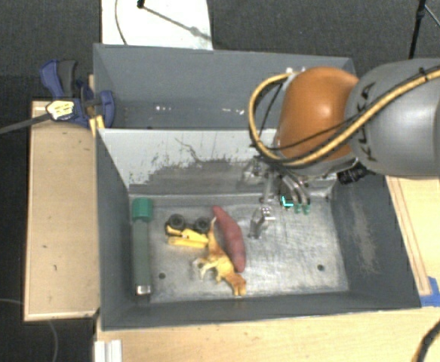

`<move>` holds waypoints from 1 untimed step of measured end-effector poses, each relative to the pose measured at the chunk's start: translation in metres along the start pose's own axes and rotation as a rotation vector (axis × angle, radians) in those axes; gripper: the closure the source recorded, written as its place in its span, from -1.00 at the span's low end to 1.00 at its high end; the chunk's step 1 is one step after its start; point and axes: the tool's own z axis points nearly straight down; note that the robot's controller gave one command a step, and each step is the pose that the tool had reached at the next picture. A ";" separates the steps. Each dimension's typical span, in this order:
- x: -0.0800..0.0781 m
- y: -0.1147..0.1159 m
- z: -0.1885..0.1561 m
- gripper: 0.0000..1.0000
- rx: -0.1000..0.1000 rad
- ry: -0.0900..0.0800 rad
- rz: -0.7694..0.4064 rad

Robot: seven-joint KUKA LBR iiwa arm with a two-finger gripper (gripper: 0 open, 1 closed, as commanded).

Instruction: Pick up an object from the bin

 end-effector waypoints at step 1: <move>-0.002 0.000 -0.004 -1.00 0.000 -0.008 0.001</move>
Offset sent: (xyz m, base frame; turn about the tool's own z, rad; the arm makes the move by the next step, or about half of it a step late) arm -0.0278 0.0503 -0.0757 0.0281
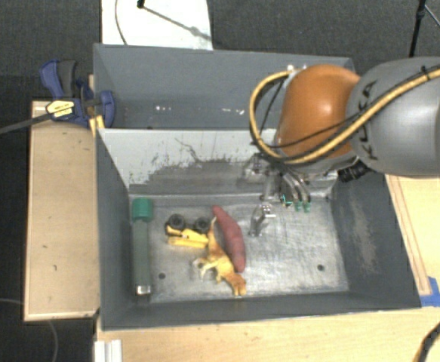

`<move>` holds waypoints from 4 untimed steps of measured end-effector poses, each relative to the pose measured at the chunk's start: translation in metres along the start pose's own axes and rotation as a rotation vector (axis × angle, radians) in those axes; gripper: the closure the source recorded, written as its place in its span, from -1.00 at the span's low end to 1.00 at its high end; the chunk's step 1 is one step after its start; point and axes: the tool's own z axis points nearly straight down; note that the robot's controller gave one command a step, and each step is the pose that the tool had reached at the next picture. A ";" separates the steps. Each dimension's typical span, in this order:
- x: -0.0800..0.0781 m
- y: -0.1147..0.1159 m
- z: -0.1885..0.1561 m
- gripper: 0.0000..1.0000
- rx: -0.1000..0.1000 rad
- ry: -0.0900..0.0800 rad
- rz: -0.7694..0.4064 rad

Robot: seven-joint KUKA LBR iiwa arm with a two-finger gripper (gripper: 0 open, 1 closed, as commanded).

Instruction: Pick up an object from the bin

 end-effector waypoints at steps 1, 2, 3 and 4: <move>0.027 0.052 0.077 1.00 -0.002 -0.004 0.028; 0.027 0.052 0.077 1.00 -0.002 -0.004 0.029; 0.040 0.055 -0.042 1.00 0.000 0.001 -0.050; 0.040 0.055 -0.042 1.00 0.000 0.001 -0.050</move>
Offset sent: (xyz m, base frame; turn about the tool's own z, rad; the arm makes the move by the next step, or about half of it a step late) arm 0.0000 0.0000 0.0000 0.0000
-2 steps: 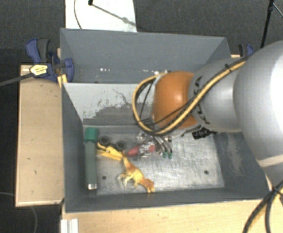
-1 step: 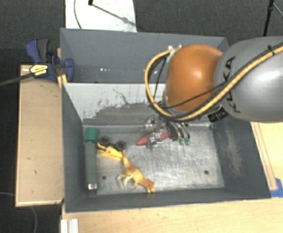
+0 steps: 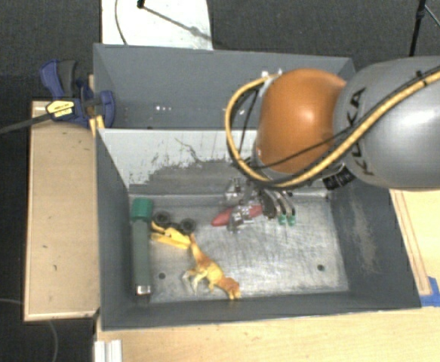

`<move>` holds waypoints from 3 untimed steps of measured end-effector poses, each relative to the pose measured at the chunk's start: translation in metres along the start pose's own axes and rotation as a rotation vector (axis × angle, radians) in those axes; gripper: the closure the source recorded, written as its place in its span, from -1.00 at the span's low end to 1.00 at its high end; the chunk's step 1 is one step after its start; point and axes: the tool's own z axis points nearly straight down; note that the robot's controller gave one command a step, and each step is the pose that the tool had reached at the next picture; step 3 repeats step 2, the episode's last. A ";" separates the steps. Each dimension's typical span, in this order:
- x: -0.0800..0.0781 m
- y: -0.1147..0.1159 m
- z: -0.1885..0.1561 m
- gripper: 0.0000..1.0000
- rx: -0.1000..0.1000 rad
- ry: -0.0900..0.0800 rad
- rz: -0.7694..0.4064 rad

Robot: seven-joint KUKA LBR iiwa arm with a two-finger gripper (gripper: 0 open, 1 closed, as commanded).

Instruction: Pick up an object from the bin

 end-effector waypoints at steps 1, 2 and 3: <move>0.002 0.001 -0.041 1.00 0.001 0.008 0.036; 0.003 0.001 -0.057 1.00 0.000 0.002 0.046; 0.003 0.001 -0.057 1.00 0.000 0.002 0.046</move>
Offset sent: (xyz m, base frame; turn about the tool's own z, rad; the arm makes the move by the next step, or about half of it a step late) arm -0.0474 -0.0153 0.1337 -0.2141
